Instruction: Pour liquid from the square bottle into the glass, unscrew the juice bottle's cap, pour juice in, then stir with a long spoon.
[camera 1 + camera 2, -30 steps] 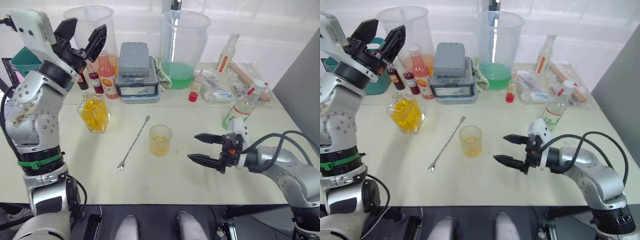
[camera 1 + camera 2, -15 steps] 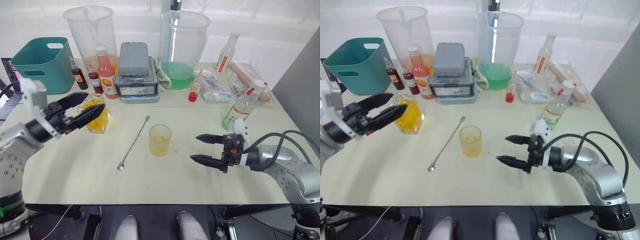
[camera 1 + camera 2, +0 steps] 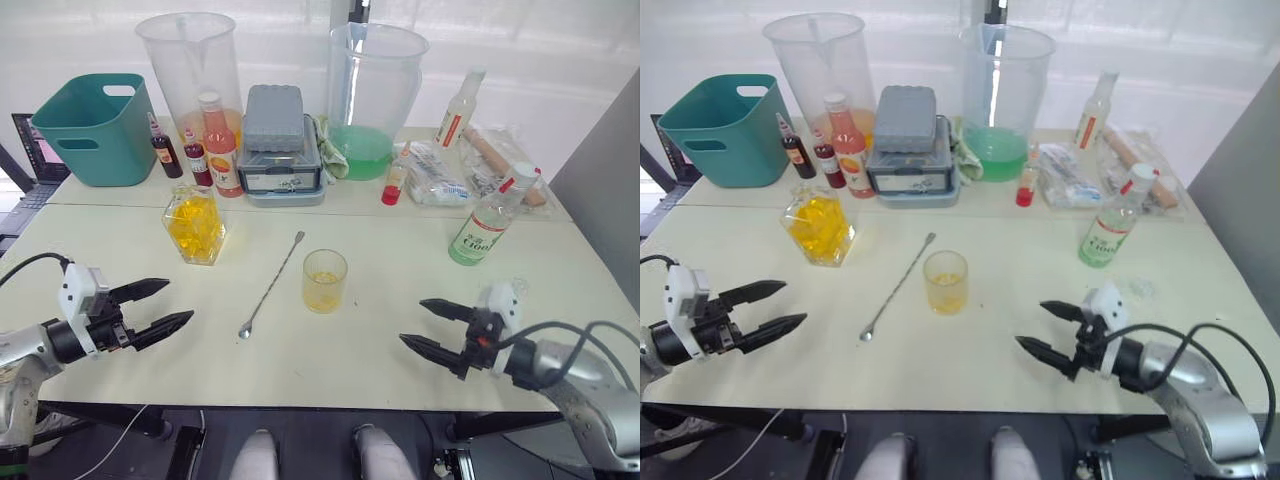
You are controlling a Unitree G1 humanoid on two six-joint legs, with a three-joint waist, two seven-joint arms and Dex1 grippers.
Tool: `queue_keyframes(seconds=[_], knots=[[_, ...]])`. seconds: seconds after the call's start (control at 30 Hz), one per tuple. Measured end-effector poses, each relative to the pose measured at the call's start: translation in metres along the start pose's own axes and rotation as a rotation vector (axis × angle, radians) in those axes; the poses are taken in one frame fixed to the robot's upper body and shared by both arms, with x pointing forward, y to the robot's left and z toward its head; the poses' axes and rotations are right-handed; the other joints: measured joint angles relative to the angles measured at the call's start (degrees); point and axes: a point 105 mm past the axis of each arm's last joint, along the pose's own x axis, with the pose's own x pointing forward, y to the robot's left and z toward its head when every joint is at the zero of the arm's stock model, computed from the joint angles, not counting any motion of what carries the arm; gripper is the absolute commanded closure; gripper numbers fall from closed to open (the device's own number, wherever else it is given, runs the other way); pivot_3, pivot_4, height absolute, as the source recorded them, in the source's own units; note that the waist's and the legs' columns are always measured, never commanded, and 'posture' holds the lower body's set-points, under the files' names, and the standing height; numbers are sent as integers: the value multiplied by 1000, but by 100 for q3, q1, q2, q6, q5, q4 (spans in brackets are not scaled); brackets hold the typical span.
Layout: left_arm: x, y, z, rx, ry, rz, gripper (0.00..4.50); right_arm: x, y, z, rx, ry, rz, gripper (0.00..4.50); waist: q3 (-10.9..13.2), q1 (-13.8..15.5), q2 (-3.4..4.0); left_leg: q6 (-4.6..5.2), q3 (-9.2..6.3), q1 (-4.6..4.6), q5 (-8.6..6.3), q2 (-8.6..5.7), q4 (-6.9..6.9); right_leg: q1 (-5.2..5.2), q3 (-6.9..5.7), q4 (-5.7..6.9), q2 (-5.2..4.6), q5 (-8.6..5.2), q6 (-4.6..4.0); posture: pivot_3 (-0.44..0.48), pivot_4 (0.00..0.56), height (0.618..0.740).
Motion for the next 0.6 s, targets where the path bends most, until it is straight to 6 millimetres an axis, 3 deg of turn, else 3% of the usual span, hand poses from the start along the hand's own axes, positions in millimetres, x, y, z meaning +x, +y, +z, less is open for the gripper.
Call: queue_keyframes(seconds=[0.13,0.27,0.43,0.6], knots=[[10,-2,4,37,-41,-41,36,-11,-6,-4,-4,-46,-121,0,0,-7,0,0,0,1,0,2,0,0,-1,3,1,2,3,0,150,739],[19,0,21,42,-109,-86,36,-31,-27,11,70,-240,-323,0,-1,-14,1,0,1,1,0,3,0,3,0,3,2,9,16,0,150,739],[28,-1,36,41,-197,-107,36,-76,-58,13,-7,-229,-508,0,-2,-13,3,0,0,4,0,4,-2,4,0,4,4,13,24,0,150,739],[35,-3,51,72,-246,-133,36,-83,-67,14,-28,-226,-533,0,-5,-51,9,0,3,8,0,6,-2,5,4,5,7,14,24,0,150,739]])
